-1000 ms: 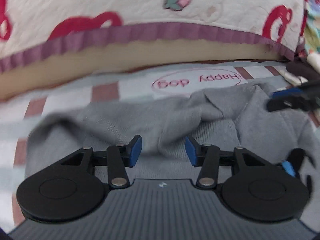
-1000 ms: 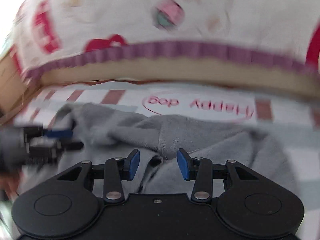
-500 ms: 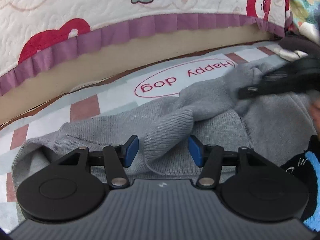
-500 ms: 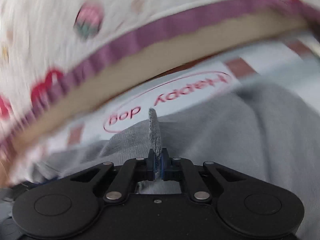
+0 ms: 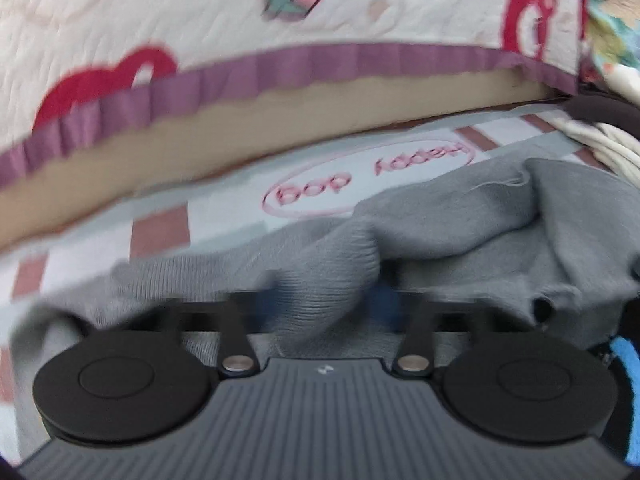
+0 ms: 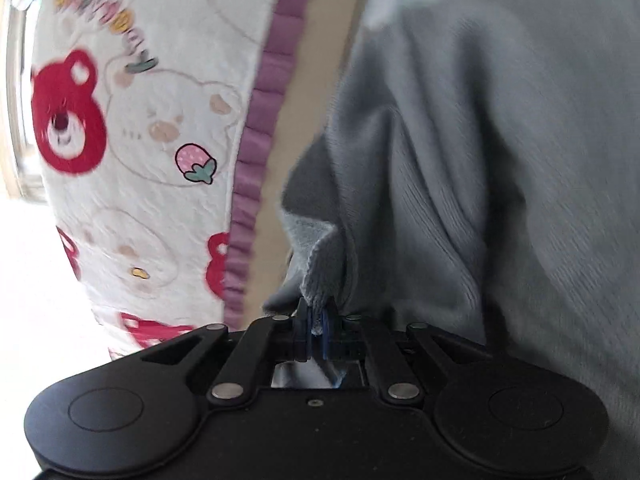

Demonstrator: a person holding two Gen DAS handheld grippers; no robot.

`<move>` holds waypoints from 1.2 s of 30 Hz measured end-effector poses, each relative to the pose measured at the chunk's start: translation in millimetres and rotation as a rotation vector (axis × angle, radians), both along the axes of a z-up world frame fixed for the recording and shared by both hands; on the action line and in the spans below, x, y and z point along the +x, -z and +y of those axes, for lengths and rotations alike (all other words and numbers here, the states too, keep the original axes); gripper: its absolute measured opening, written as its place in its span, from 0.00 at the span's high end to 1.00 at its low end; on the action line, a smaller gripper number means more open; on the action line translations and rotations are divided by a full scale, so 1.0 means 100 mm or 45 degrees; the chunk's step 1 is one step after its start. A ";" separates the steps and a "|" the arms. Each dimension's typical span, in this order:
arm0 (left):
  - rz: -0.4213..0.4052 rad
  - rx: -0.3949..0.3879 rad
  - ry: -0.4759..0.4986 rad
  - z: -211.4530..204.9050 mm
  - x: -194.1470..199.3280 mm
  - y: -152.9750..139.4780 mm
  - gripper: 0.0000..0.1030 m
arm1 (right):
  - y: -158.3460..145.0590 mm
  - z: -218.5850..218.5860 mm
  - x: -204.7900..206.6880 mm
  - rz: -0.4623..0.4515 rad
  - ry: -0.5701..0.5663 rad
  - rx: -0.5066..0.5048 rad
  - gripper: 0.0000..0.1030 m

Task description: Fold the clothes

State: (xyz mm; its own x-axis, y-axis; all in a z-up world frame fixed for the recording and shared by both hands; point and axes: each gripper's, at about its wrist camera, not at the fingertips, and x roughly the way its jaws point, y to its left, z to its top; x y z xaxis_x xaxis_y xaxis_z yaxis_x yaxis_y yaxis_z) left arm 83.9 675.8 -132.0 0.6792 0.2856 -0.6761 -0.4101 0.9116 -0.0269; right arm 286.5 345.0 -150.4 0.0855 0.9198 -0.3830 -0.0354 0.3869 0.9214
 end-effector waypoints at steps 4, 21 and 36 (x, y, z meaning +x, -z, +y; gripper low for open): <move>-0.059 -0.171 -0.090 0.21 -0.10 -0.01 0.88 | -0.21 0.04 -0.03 -0.286 -0.073 -0.381 0.91; -0.299 -0.499 -0.220 0.59 -0.36 -0.25 0.89 | -0.40 1.61 0.36 -0.807 -0.414 -0.930 0.54; -0.341 -0.590 -0.356 0.82 -0.40 -0.21 0.89 | -0.04 1.02 1.04 -0.416 -0.222 -0.324 0.63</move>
State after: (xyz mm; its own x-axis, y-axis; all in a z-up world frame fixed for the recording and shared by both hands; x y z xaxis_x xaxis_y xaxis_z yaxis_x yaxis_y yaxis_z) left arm 43.7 757.6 -110.5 0.7847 0.1940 -0.5888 -0.5565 0.6388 -0.5312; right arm 390.4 447.4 -146.8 0.0913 0.8113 -0.5775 -0.3935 0.5621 0.7275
